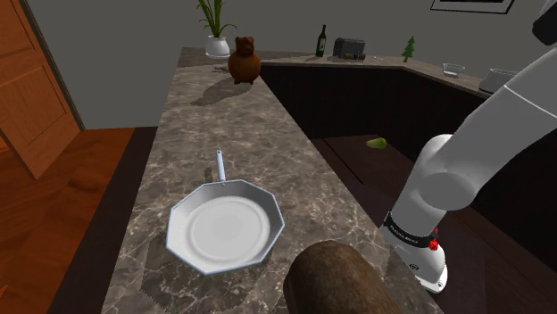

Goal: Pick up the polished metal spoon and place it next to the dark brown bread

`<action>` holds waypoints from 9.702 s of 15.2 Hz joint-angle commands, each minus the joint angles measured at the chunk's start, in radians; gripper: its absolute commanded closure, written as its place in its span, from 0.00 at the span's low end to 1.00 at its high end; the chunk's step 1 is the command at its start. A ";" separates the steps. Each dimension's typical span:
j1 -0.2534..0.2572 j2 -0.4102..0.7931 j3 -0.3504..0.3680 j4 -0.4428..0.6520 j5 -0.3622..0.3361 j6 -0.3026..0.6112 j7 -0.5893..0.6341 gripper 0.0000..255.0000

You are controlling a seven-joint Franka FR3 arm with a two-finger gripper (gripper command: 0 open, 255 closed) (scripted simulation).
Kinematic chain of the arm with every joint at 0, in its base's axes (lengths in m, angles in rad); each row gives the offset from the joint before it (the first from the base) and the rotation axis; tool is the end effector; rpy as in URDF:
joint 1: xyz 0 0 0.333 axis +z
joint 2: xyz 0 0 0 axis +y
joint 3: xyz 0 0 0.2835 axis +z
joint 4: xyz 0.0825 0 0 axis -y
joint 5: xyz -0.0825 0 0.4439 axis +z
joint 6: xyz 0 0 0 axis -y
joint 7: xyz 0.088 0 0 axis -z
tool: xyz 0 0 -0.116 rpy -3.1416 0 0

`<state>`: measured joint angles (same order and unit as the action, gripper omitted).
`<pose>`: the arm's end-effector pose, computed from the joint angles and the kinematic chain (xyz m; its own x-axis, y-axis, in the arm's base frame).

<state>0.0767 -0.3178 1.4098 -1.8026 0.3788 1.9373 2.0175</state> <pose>-0.0294 0.6334 0.5119 0.8171 -0.5599 -0.1377 -0.5759 -0.8037 -0.1495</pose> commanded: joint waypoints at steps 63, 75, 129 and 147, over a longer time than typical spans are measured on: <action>-0.609 -0.180 0.575 0.069 0.303 0.072 -0.062 1.00; -0.602 -0.139 0.531 0.183 0.241 -0.053 -0.004 1.00; 0.320 -0.478 -1.001 -0.633 0.120 -0.290 -0.677 1.00; 0.342 -0.459 -0.922 -0.851 0.197 -0.057 -0.733 1.00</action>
<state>0.4163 -0.7767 0.4844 -2.6404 0.5706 1.8675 1.2881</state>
